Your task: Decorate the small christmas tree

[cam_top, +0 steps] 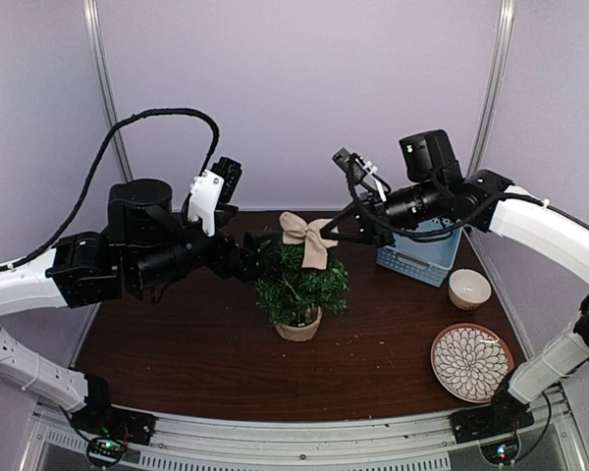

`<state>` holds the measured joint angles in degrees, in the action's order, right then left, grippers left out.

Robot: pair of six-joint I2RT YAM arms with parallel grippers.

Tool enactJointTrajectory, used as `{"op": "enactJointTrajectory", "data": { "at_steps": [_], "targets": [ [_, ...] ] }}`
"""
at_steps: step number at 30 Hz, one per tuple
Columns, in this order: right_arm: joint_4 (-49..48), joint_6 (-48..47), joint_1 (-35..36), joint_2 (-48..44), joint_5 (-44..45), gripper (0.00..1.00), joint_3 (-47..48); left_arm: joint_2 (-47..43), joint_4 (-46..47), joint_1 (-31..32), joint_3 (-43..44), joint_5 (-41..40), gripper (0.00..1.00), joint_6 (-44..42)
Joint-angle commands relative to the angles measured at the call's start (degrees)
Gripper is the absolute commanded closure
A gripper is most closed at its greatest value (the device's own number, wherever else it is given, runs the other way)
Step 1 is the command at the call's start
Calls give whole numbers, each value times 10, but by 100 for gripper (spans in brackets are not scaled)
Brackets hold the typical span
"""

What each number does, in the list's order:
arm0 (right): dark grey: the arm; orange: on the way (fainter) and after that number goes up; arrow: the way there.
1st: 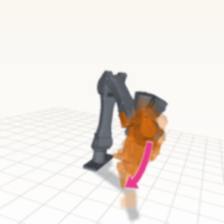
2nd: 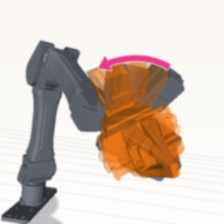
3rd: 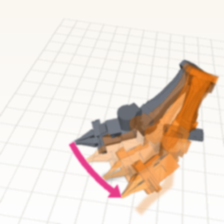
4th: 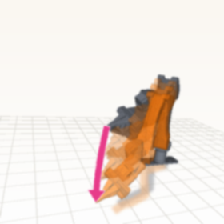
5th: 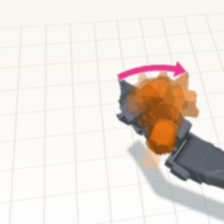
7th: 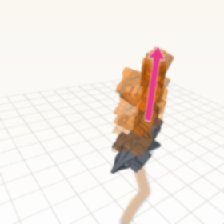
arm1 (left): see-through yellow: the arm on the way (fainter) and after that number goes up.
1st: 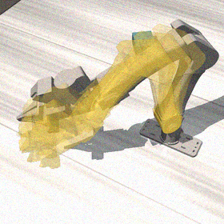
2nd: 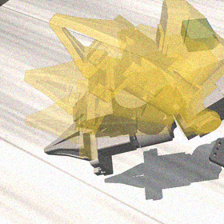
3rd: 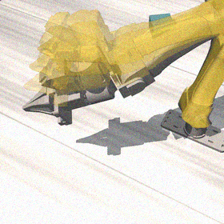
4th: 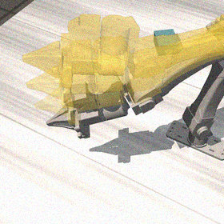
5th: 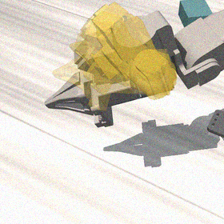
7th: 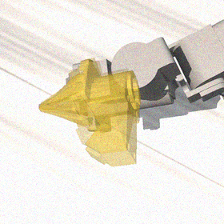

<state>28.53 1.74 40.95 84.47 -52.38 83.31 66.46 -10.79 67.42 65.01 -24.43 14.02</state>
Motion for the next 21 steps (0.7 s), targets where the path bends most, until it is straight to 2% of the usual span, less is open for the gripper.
{"op": "enactJointTrajectory", "data": {
  "at_steps": [1, 6, 11, 16, 21],
  "targets": [
    [16, -18, 7, -52, -44, 100, 10, 1, 25, -4, -3, -9, 2, -6],
    [112, -69, 7, -85, -31, 100, -4, -1, 21, -5, -3, -13, 2, -8],
    [100, -50, 7, -94, -72, 100, -51, 4, 25, -7, -4, -9, 2, -9],
    [88, -39, 13, -67, -120, 100, -36, 16, 25, -9, 3, -1, 2, -11],
    [212, -118, 13, -34, -82, 100, -12, 11, 24, -9, 2, -4, 3, -13]
  ]
}}
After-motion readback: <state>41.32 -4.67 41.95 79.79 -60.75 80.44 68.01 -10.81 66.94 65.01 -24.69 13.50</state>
